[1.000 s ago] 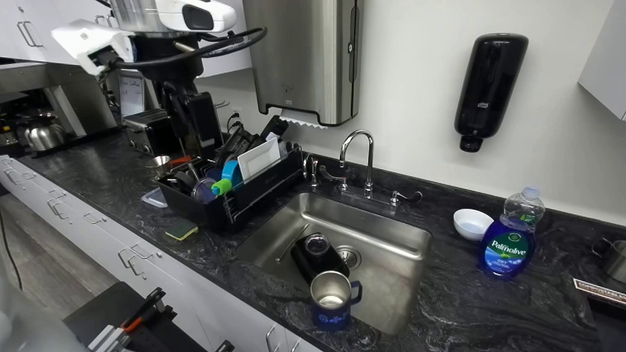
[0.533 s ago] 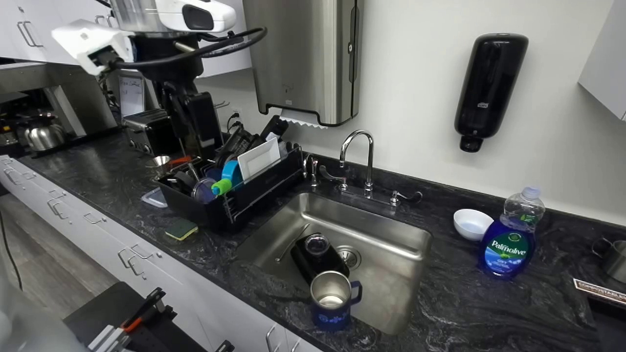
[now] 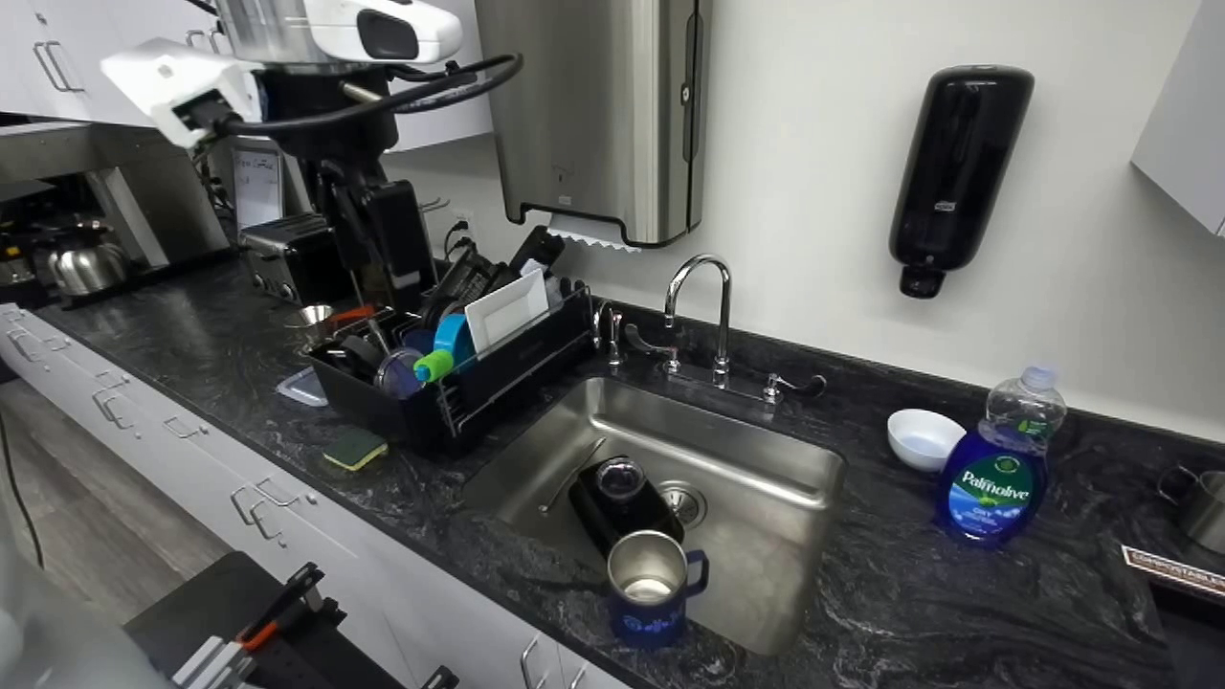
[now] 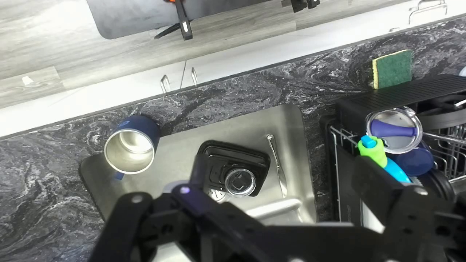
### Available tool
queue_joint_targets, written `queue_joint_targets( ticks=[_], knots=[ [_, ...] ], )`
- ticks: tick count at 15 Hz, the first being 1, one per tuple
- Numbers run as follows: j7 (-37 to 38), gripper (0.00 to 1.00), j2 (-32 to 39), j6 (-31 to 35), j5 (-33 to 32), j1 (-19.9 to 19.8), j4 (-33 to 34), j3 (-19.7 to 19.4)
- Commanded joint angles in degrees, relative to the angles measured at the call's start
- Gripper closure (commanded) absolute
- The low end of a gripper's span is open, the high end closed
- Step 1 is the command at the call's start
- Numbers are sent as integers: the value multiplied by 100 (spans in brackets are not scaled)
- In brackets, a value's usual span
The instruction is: Pick up the dark blue cup from the edge of the countertop and put it in the sink.
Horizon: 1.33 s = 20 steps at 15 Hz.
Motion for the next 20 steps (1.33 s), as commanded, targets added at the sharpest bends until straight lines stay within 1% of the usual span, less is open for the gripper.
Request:
queue_joint_targets(
  ticks=[1,3,7,12,15,20],
  knots=[
    [-84,0,31,141,87,-25,-86,17],
    [-134,0,86,352,130,19,-220,9],
    [-233,0,203,1142,83,87,-650,42],
    [-664,0,519,1800,-33,98,-982,-69],
    [-1104,0,800,2104,-55,112,-1078,-243],
    [-2224,0,1348,2296,-86,141,-988,-661]
  ],
)
